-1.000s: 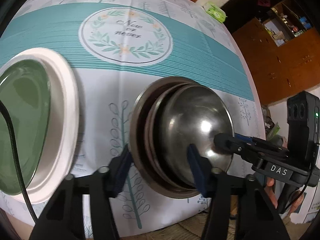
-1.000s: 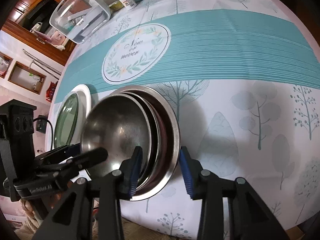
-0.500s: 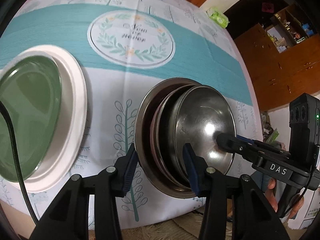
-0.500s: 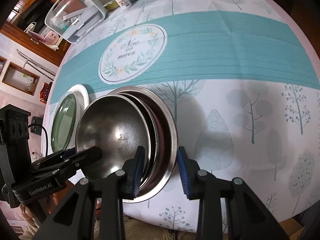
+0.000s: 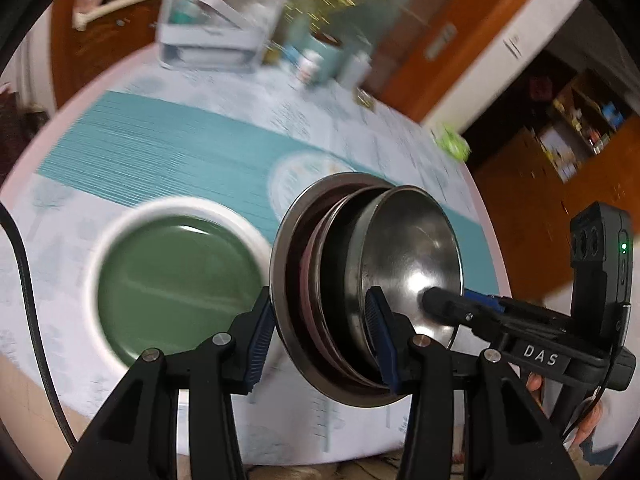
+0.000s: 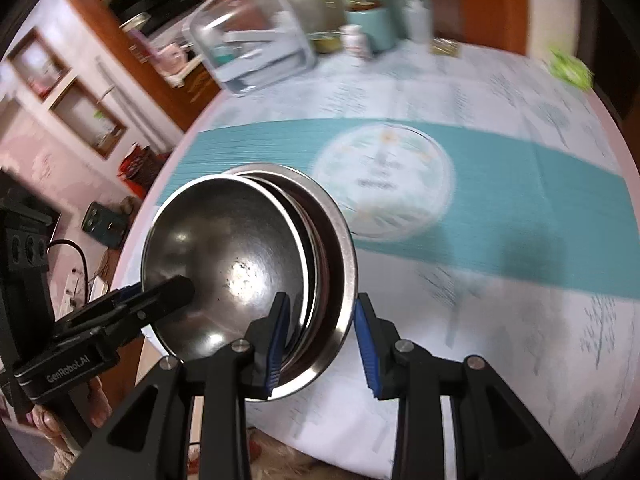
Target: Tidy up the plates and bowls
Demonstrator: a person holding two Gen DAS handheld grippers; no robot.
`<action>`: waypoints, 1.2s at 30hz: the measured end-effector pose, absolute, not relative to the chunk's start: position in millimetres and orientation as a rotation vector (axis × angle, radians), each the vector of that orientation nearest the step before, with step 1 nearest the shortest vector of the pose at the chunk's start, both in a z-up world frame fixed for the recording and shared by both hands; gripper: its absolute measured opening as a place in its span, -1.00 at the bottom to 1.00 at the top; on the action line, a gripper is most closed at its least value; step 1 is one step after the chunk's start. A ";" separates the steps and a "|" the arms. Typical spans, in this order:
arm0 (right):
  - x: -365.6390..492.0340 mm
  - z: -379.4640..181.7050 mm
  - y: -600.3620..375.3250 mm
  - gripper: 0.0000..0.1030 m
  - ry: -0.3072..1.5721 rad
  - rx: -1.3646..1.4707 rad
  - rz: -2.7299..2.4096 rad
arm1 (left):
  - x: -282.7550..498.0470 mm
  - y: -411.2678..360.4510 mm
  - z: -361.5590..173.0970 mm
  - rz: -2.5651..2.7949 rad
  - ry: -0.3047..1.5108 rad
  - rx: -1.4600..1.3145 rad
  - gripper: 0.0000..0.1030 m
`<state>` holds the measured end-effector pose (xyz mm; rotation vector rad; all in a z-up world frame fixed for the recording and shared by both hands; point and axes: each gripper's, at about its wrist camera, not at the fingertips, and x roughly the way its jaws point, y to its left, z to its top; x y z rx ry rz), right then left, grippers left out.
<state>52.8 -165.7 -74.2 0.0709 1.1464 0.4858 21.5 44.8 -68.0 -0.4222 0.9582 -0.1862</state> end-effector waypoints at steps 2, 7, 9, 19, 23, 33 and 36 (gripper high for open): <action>56.5 -76.5 -144.5 -0.37 1.156 0.057 0.521 | 15.6 59.9 -66.2 -0.145 0.944 -0.433 -0.15; 64.7 -98.7 -95.0 -0.37 1.228 0.031 0.593 | 7.8 105.5 -82.8 -0.041 0.967 -0.475 -0.14; 69.4 -112.4 -79.1 -0.37 1.269 0.021 0.603 | 7.5 122.0 -98.4 -0.017 0.999 -0.504 -0.14; 79.7 -151.1 -39.6 -0.37 1.313 -0.032 0.577 | 18.7 160.2 -171.6 -0.026 1.122 -0.641 -0.12; 80.3 -152.6 -32.5 -0.37 1.275 -0.059 0.574 | 23.5 160.4 -173.5 -0.002 1.098 -0.587 -0.12; 75.7 -155.2 -32.0 -0.30 1.287 -0.045 0.599 | 25.1 164.8 -166.5 0.021 1.068 -0.548 0.36; 69.8 -149.1 -34.1 -0.29 1.250 -0.060 0.592 | 17.8 166.3 -152.4 0.063 1.017 -0.509 0.54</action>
